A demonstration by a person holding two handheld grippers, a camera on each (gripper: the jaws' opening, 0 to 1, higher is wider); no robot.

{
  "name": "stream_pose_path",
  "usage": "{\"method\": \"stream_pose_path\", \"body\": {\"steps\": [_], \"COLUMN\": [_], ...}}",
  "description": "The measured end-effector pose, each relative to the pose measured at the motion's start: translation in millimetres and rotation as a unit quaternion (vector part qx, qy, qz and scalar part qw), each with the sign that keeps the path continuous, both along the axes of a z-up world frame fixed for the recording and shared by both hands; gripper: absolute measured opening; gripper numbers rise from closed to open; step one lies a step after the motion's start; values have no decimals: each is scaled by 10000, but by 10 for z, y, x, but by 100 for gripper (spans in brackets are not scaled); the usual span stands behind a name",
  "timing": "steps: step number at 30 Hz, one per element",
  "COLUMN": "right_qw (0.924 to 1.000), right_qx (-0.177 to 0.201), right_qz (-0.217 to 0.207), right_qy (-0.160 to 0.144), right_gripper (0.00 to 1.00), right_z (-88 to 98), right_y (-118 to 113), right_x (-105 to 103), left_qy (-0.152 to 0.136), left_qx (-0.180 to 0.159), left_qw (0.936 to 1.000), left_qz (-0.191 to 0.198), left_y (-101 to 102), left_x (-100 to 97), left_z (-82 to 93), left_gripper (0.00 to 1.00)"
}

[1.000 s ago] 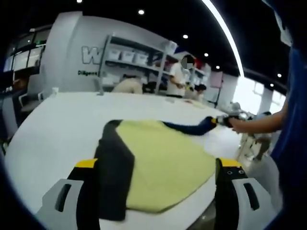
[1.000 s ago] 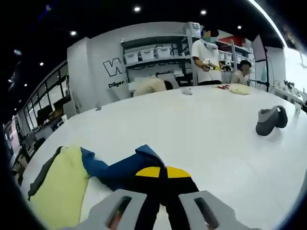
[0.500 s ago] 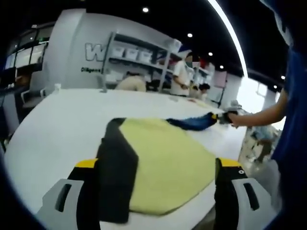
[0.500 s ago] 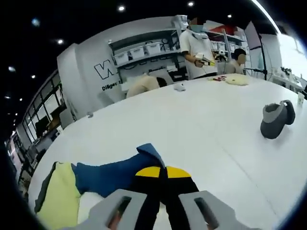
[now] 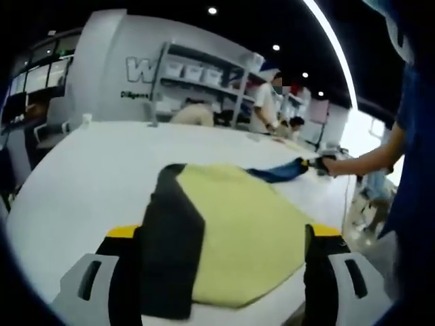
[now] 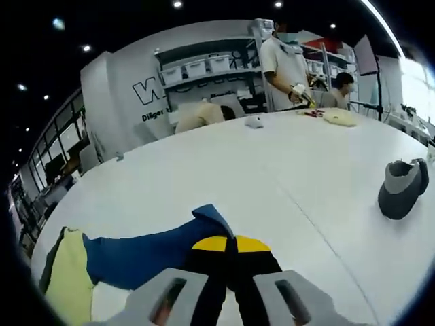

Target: Fold the garment on the visible template until the final outline fits inside the template.

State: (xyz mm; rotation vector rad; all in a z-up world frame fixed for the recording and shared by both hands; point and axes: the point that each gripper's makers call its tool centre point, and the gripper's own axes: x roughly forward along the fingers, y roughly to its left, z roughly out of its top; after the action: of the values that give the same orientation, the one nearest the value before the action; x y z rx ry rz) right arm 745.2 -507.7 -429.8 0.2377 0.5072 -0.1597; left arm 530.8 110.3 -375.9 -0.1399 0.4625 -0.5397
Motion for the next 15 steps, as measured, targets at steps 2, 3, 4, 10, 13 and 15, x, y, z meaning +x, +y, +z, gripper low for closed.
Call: {"method": "stream_pose_path", "body": {"steps": [2, 3, 4, 10, 13, 15], "right_qw": [10000, 10000, 9999, 9998, 9995, 9991], "right_qx": [-24, -73, -111, -130, -167, -231], "right_qz": [7, 33, 49, -129, -252, -351], "right_qy": [12, 34, 58, 81, 48, 58], "right_gripper": [0, 0, 0, 0, 0, 0], "right_z": [-22, -45, -80, -149, -152, -154], "right_y": [-14, -25, -18, -42, -30, -56], "right_x": [71, 117, 125, 215, 239, 308], "left_qy": [49, 68, 80, 132, 159, 163], "left_qx": [8, 8, 7, 14, 8, 25], "left_qw": [10000, 10000, 10000, 9999, 9998, 9998], "left_qz": [20, 26, 39, 102, 120, 137], "left_y": [18, 17, 17, 17, 29, 49], "left_x": [9, 14, 22, 61, 75, 81], "left_z": [-29, -34, -37, -52, -61, -69], "left_gripper": [98, 98, 98, 98, 98, 98]}}
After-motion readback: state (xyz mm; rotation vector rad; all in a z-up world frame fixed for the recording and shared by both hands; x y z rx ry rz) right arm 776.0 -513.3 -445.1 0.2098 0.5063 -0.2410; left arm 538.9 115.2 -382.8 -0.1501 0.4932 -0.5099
